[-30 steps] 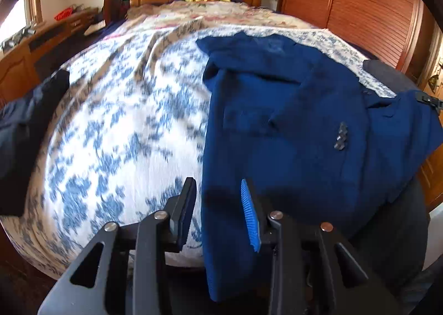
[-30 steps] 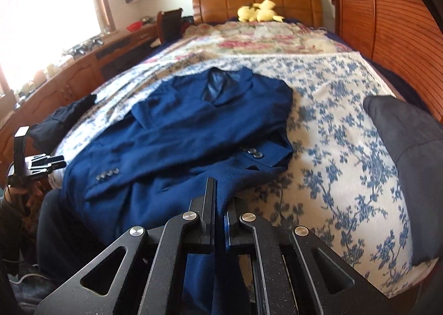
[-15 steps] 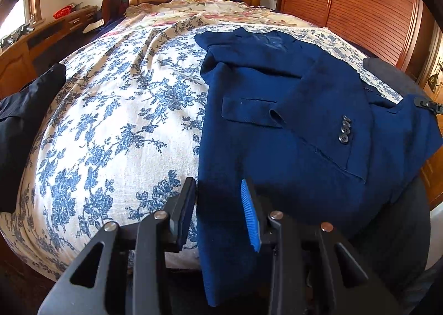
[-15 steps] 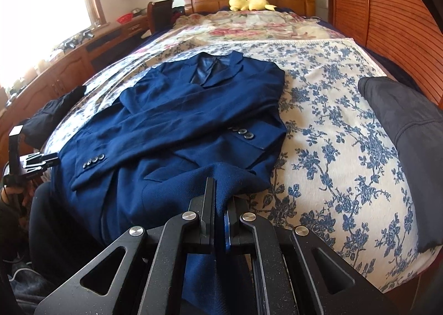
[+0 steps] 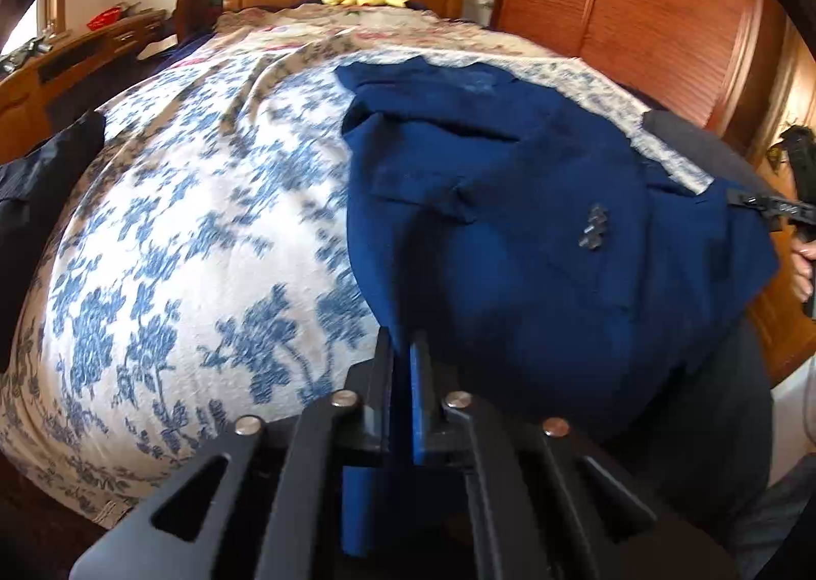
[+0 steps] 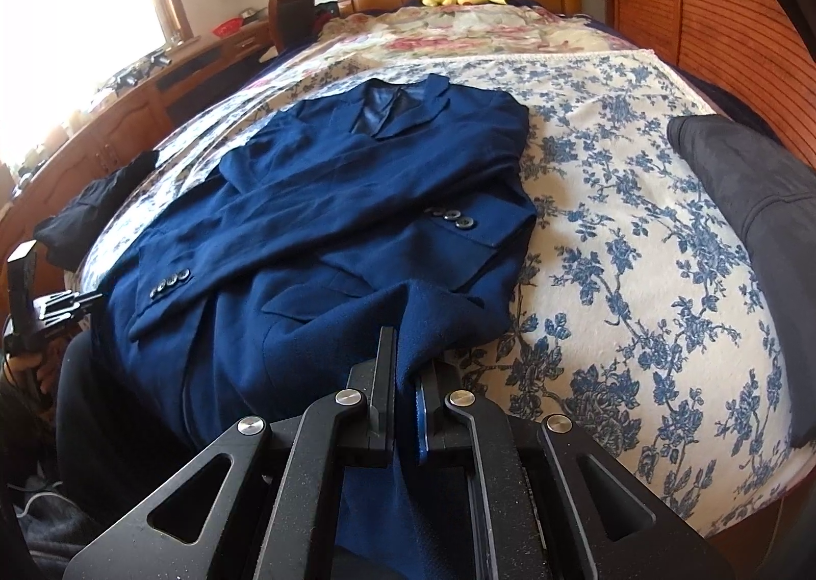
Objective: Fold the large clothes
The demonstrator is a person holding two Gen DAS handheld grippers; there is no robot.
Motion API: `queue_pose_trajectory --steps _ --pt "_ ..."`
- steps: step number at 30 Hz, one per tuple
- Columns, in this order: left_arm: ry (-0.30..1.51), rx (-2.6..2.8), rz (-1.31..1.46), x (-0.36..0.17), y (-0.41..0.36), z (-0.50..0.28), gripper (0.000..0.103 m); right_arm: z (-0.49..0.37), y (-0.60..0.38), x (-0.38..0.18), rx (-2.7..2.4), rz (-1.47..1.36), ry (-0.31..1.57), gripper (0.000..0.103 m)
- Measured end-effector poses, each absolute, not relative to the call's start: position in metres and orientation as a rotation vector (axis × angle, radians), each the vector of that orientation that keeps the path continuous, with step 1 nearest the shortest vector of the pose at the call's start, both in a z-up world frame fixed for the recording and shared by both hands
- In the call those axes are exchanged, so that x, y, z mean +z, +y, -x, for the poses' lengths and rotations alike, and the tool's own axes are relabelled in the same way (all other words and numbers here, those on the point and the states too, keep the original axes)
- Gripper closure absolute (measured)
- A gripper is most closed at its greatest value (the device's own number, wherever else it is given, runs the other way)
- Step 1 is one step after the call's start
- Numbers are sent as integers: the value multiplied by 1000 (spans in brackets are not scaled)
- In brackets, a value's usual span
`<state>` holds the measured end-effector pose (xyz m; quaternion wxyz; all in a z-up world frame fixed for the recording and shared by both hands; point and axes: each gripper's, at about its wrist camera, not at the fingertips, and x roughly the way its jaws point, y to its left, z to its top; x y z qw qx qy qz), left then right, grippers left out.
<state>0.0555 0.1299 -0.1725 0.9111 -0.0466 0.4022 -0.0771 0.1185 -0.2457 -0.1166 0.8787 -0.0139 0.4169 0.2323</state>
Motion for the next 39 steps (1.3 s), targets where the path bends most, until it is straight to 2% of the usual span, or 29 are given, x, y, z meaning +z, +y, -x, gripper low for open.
queue_pose_trajectory --steps 4,15,24,30,39 --pt "737 -177 60 -127 118 -51 103 -116 -249 -98 502 -8 808 101" --pt "528 -259 -49 22 92 -69 103 -111 -243 12 562 -61 551 102" --pt "411 -291 -42 90 99 -41 103 -73 -262 86 630 -79 421 102" --pt "416 -225 -13 90 112 -58 103 -67 -277 103 600 -60 407 101" --pt "569 -139 -36 24 106 -179 102 -188 -255 36 423 76 554 101"
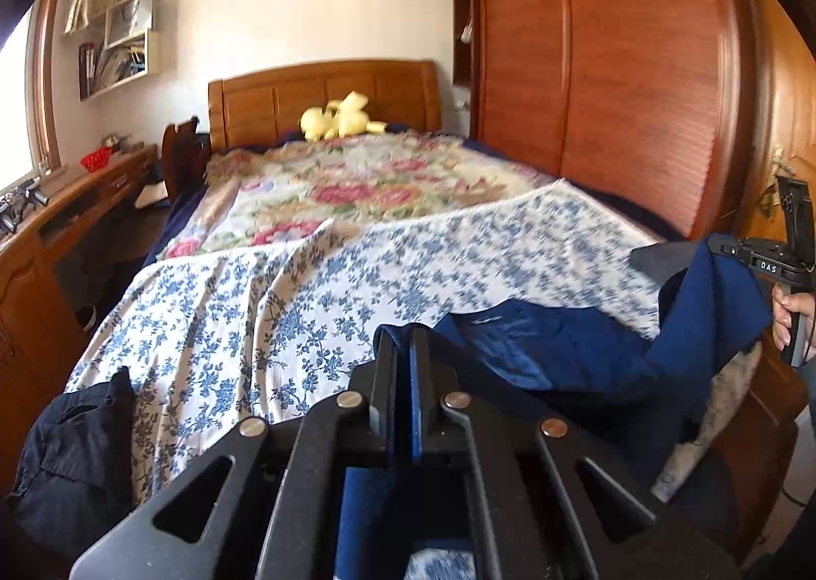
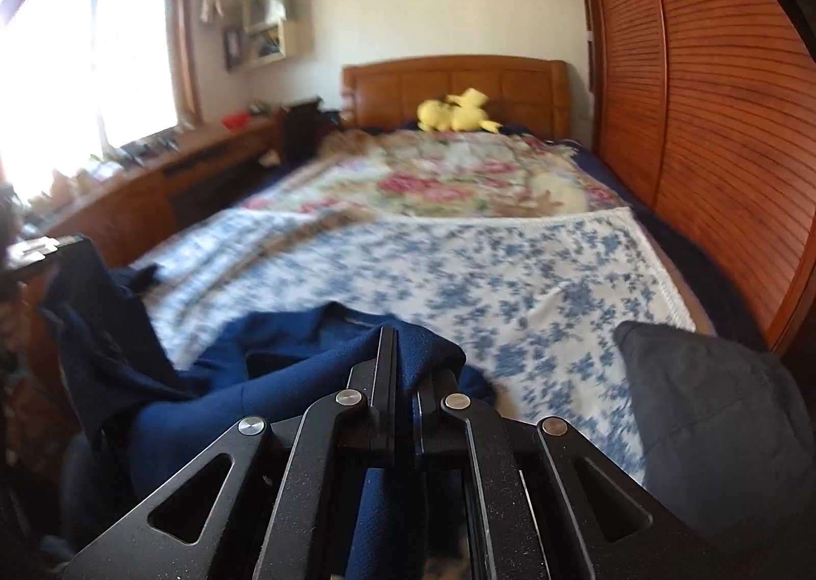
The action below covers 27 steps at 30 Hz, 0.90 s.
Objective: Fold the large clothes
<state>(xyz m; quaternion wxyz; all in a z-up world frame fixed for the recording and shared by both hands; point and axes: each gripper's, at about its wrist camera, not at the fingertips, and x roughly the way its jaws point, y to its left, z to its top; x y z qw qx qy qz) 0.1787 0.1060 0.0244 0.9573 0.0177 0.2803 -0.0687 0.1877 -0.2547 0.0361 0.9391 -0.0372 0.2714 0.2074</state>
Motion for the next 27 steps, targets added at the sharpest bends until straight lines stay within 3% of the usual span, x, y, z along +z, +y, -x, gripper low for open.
queue_pose_trajectory --steps 8,11,12,13,24,27 --pt "660 -107 -72 -34 100 -216 99 -256 -238 -43 316 126 686 95" --pt "668 -106 -62 -48 104 -209 98 -246 -245 -57 267 115 671 72" --pt "671 -114 -55 -50 106 -207 97 -243 -246 -59 267 112 663 57" --pt "670 -122 -46 -52 107 -203 95 -238 -247 -62 263 118 662 48" --pt "582 -115 -59 -40 112 -169 76 -204 -199 -76 427 169 700 46" --pt "570 -126 -50 -51 108 -166 76 -192 -170 -81 487 176 699 46"
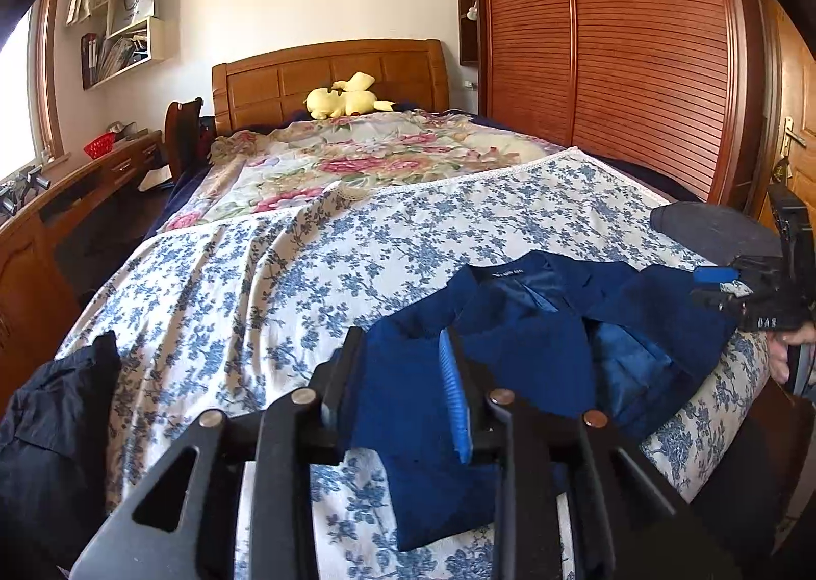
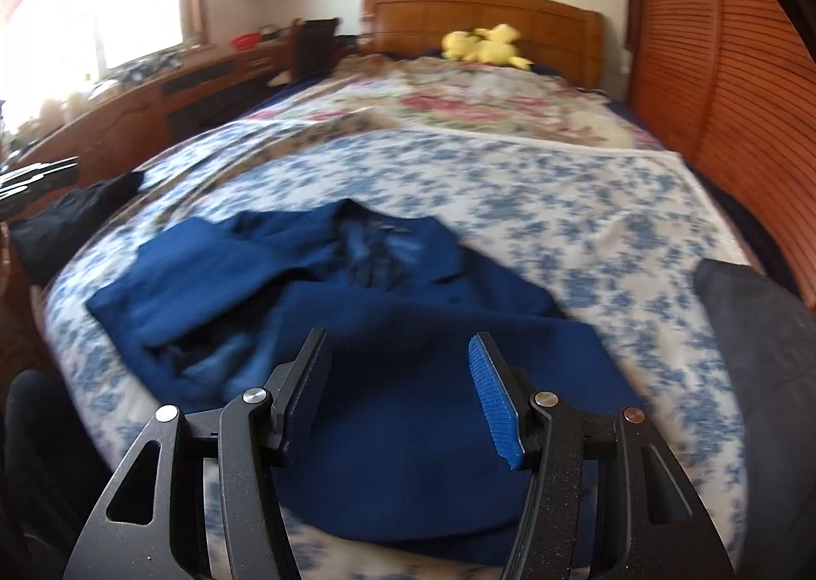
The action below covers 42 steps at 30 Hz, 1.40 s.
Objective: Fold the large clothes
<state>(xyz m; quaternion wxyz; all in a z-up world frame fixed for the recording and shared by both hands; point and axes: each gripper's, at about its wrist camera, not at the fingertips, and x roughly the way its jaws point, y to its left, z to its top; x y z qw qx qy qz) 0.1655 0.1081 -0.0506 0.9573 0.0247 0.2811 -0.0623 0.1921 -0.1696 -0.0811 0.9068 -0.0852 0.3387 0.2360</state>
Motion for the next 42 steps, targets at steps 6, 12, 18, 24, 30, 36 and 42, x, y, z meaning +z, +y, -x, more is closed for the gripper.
queue_pose_trajectory --steps 6,12,18,24,30,36,42 --pt "544 -170 29 -80 106 -153 75 -159 -106 -87 620 243 699 46" --pt "563 -147 47 -105 112 -149 75 -149 -58 -111 690 281 750 46" --pt "568 -129 36 -114 123 -141 75 -152 -28 -139 720 323 814 46" --pt "559 -104 40 -115 130 -137 75 -163 -21 -152 732 343 840 54" --pt "551 -105 45 -114 132 -135 75 -176 -15 -157 735 396 868 96" --pt "553 -104 53 -116 135 -136 75 -200 -13 -129 696 450 764 101" --pt "561 -113 73 -119 135 -142 75 -253 -5 -103 607 511 669 102"
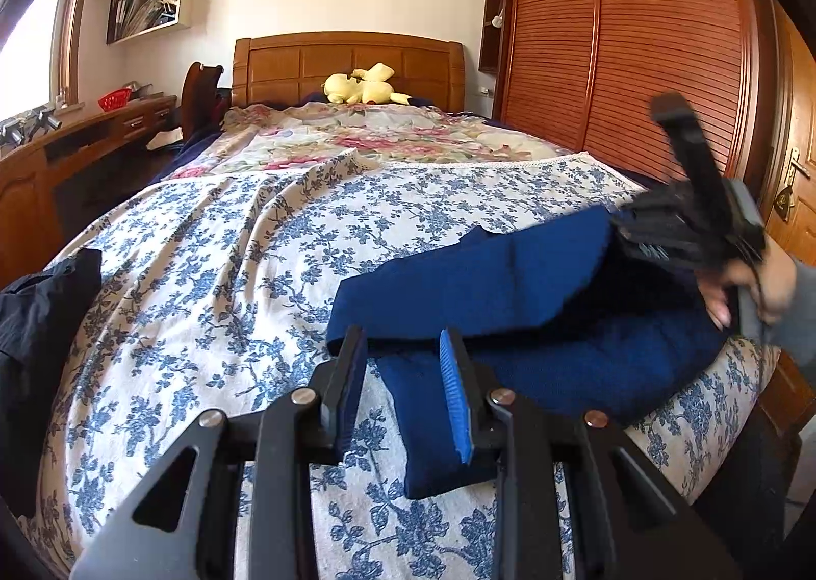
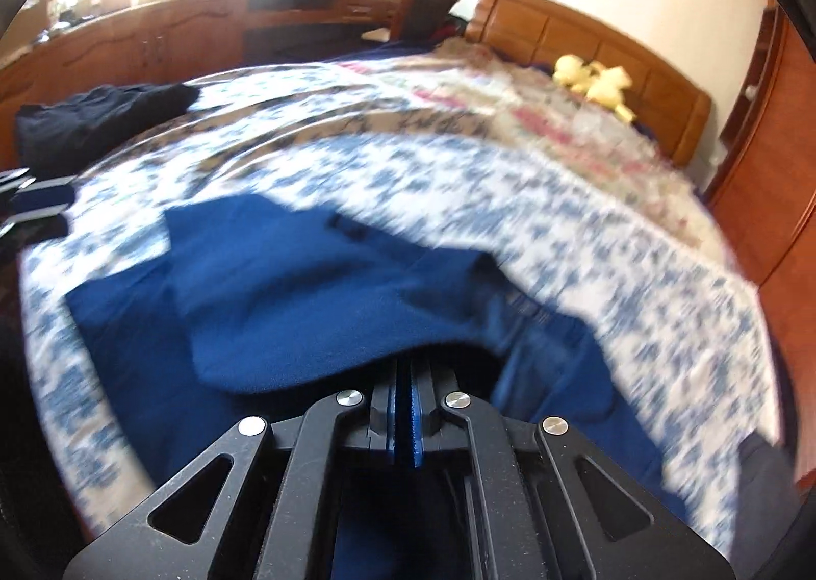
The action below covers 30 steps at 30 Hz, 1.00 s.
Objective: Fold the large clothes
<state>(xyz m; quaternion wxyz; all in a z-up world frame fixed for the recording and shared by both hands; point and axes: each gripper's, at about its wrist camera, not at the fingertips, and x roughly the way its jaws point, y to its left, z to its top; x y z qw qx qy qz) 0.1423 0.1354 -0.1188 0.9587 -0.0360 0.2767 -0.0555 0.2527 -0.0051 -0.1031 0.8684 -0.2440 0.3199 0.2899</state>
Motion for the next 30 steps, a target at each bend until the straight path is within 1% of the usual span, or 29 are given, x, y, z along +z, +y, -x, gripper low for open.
queue_pose_trajectory --steps 5,11,15,17,19,20,21,23,27,30 --pt "577 -125 62 -124 126 -150 75 -304 4 -100 528 555 652 102" --pt "592 -151 56 -127 118 -160 75 -365 11 -113 412 620 668 102" --pt "600 -161 50 -129 114 -165 75 -386 11 -117 382 581 696 101" --pt "601 -163 49 -129 113 -166 75 -392 13 -119 365 559 717 92" --pt "600 -163 48 -129 113 -166 75 -395 13 -121 333 546 720 60" --pt "600 -162 48 -129 114 -166 75 -395 12 -122 343 529 730 55" --pt "600 -159 47 -129 114 -166 75 -394 11 -123 354 518 740 52" --pt "599 -153 48 -129 117 -166 75 -387 8 -125 373 517 752 51" --pt "599 -141 44 -130 125 -161 75 -352 8 -119 437 538 712 51" --pt "599 -127 36 -131 131 -157 75 -318 10 -114 503 532 682 45"
